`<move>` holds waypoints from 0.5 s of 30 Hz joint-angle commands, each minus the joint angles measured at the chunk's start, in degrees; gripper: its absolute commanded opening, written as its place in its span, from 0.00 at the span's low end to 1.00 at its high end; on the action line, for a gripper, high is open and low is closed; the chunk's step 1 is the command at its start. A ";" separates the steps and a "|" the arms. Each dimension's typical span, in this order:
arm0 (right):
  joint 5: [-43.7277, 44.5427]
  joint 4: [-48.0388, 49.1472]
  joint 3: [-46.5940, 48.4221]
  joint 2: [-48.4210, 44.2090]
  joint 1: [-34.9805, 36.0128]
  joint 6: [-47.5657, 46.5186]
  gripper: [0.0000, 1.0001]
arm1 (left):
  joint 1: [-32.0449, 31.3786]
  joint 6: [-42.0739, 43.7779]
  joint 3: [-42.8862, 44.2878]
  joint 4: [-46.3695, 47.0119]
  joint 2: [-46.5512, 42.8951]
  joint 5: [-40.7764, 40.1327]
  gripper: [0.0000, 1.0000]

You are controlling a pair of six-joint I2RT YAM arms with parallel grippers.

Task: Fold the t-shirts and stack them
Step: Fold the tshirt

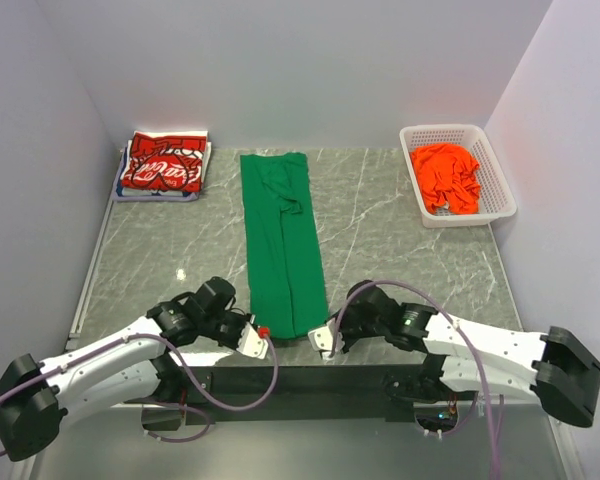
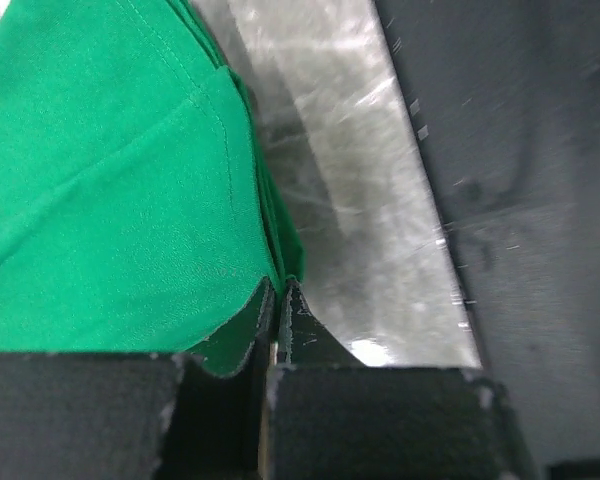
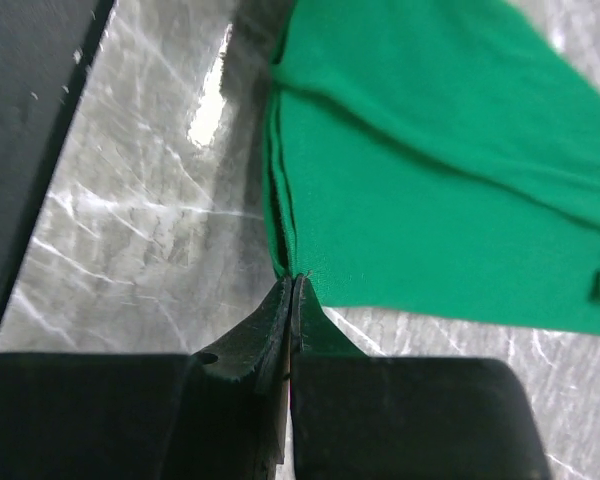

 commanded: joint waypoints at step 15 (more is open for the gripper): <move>-3.66 0.86 11.99 6.48 -12.31 -2.70 0.00 | 19.45 6.77 16.20 -9.67 11.42 11.28 0.01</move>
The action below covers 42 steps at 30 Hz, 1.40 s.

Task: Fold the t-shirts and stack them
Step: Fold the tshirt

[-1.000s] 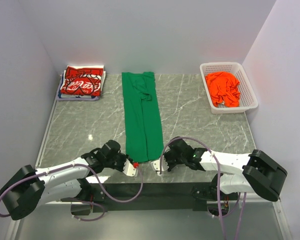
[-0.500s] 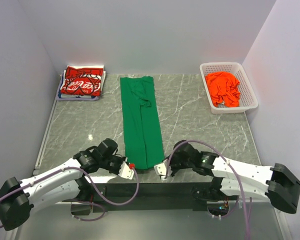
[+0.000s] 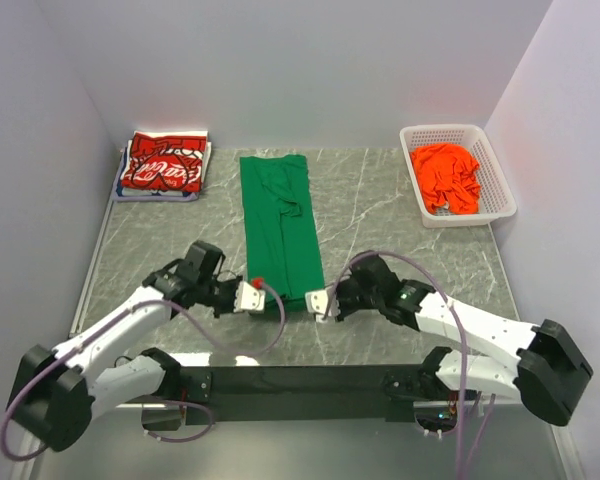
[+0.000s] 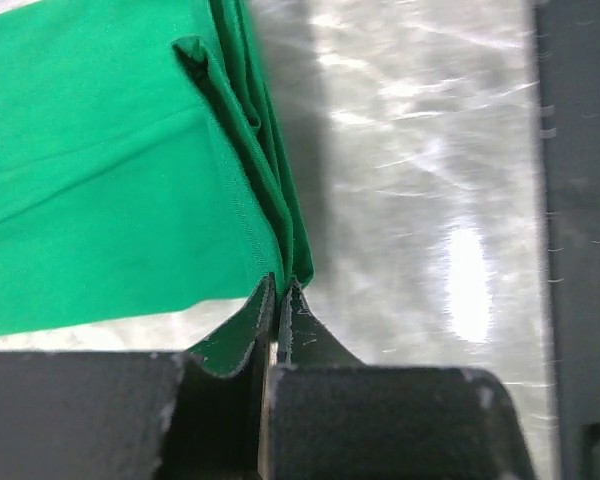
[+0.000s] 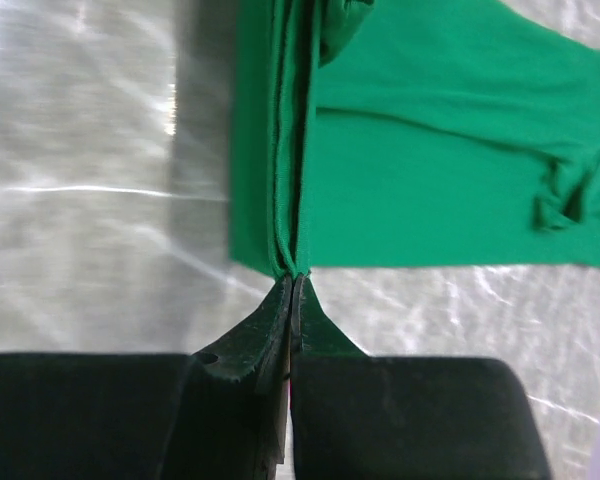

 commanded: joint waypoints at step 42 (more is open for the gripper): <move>3.79 17.51 41.48 49.27 -19.25 -3.34 0.33 | 21.82 15.71 47.72 8.94 55.81 4.38 0.39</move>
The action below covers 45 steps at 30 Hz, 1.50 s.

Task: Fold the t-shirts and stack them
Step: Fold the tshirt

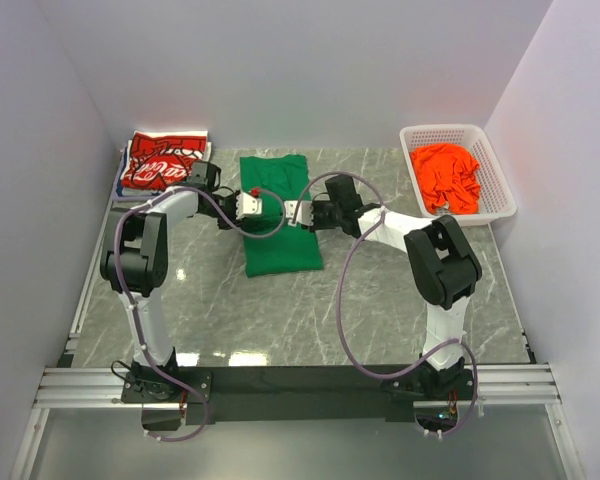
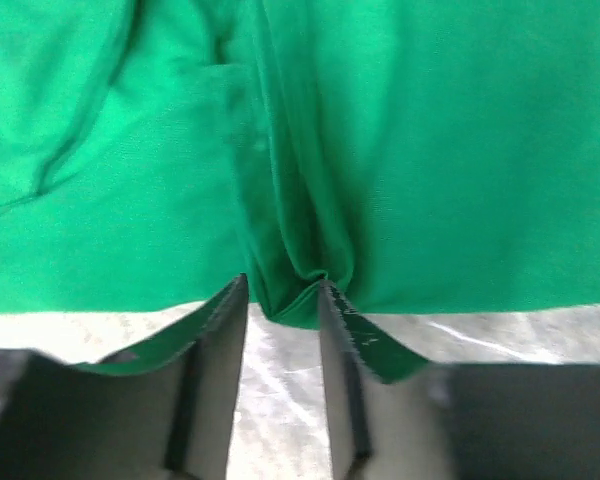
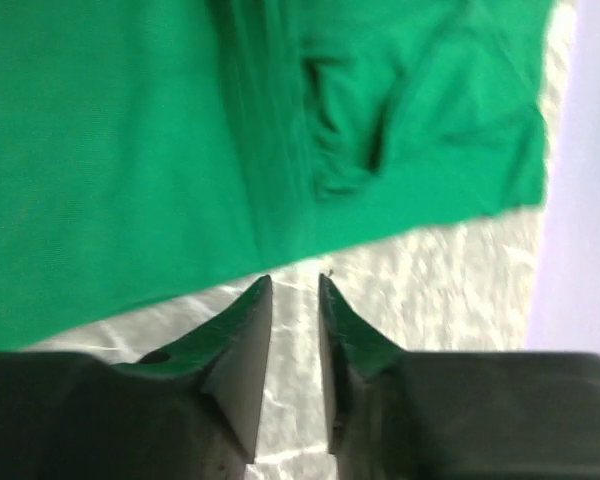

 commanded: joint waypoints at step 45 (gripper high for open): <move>-18.93 -18.25 6.42 11.33 -3.18 73.23 0.25 | 6.99 -104.95 -2.57 41.29 8.59 15.12 0.44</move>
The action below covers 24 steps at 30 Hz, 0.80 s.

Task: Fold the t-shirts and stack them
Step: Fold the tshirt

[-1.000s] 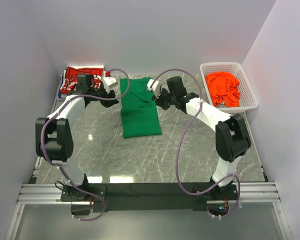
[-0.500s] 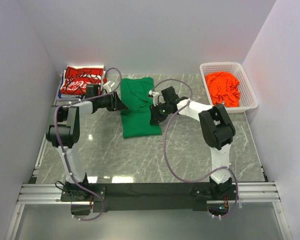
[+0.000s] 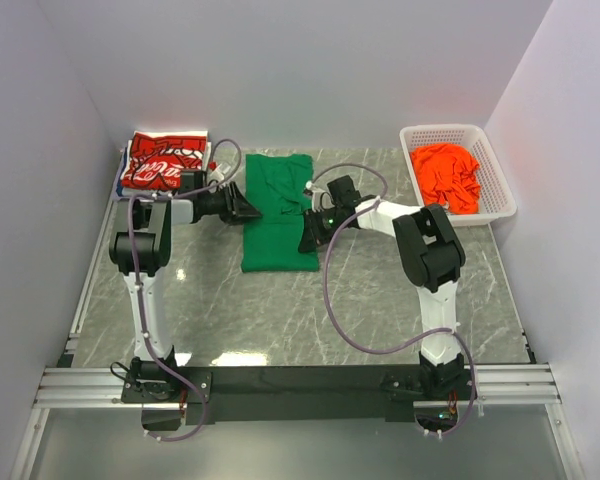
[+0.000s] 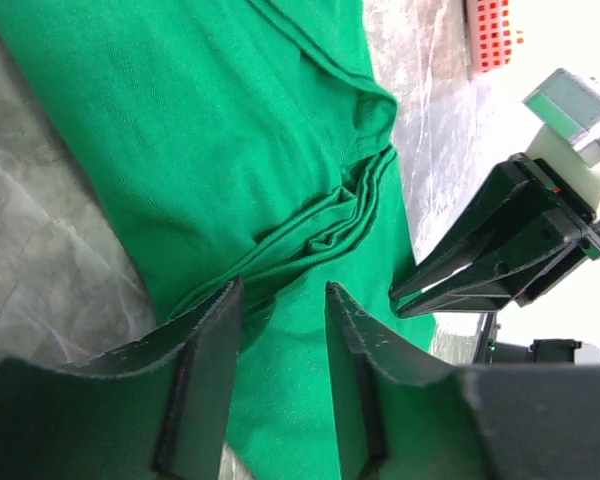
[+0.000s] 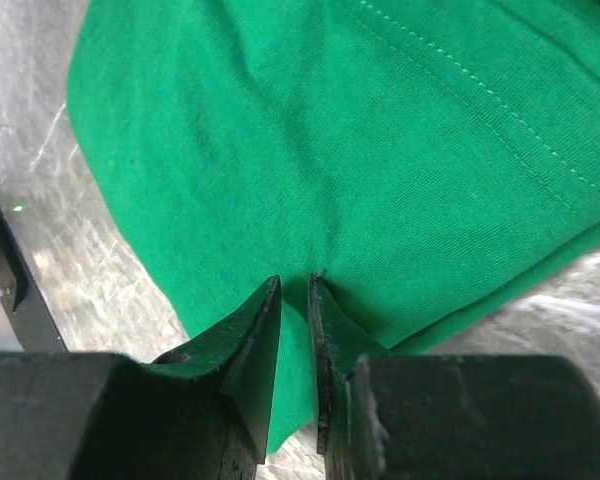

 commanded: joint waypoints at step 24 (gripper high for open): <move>32.76 9.17 -33.96 -37.62 15.30 -48.87 0.40 | -12.64 95.94 -46.36 -17.69 -60.49 -18.32 0.59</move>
